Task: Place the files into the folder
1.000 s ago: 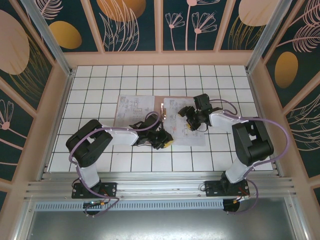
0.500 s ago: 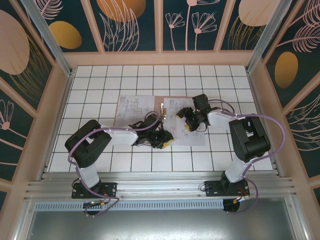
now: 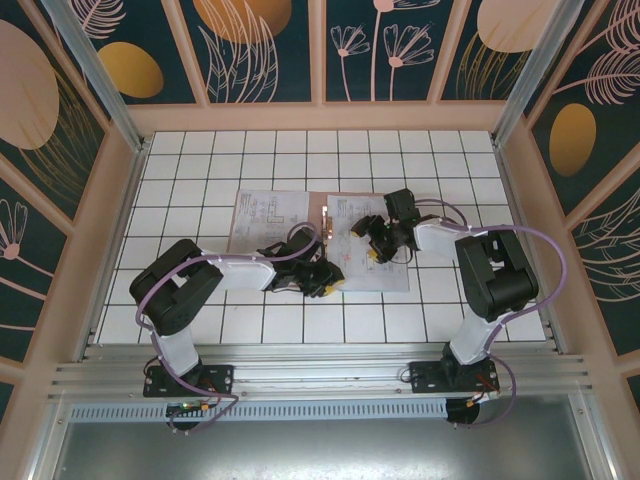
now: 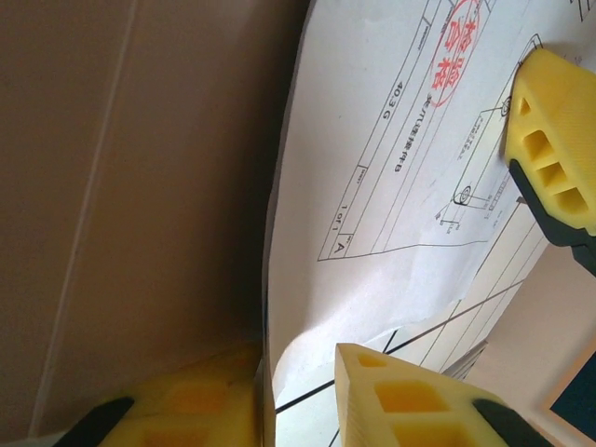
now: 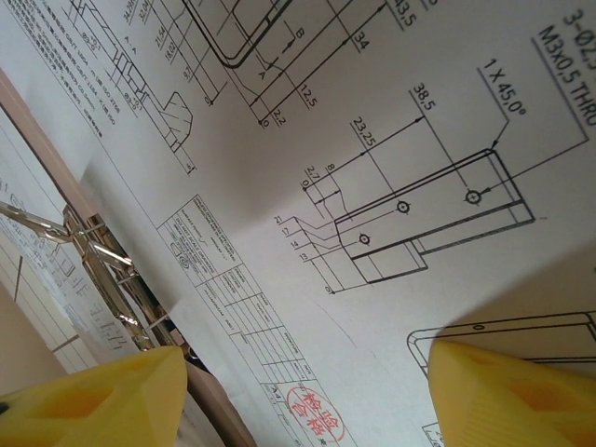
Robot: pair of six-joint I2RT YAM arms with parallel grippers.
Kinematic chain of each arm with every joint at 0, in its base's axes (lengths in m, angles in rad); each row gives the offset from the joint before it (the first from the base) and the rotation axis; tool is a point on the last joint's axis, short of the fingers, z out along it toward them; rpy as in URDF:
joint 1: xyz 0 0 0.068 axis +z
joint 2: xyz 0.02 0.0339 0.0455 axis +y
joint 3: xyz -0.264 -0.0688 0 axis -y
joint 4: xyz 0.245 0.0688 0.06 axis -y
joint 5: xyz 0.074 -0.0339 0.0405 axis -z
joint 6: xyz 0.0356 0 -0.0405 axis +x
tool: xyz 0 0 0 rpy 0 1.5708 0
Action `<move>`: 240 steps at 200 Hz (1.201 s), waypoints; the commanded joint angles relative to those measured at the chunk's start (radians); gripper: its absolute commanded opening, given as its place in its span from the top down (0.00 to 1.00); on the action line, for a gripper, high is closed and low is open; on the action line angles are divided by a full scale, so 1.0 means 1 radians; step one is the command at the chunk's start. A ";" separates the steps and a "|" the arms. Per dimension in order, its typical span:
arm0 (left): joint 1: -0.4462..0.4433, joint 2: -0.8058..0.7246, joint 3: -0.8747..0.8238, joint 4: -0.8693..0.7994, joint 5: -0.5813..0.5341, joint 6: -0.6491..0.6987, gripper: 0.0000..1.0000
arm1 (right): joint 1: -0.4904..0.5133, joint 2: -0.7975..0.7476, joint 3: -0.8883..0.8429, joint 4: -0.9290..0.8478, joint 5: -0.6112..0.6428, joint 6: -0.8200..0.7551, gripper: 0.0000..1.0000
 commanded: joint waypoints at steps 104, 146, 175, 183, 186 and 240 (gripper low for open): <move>0.017 -0.016 0.007 0.044 0.000 -0.056 1.00 | -0.018 -0.122 0.127 -0.117 0.095 -0.110 0.26; 0.039 -0.002 0.025 0.038 -0.003 -0.044 1.00 | -0.044 -0.164 0.098 -0.123 0.088 -0.108 0.26; 0.039 0.024 0.046 0.047 0.005 -0.045 1.00 | -0.050 -0.180 0.078 -0.118 0.085 -0.105 0.26; 0.040 0.028 0.050 0.050 0.005 -0.047 1.00 | -0.052 -0.182 0.074 -0.117 0.085 -0.105 0.26; 0.039 0.029 0.052 0.050 0.005 -0.048 1.00 | -0.051 -0.181 0.073 -0.117 0.085 -0.106 0.26; 0.039 0.017 0.044 0.037 0.004 -0.050 1.00 | -0.060 -0.187 0.071 -0.118 0.092 -0.101 0.26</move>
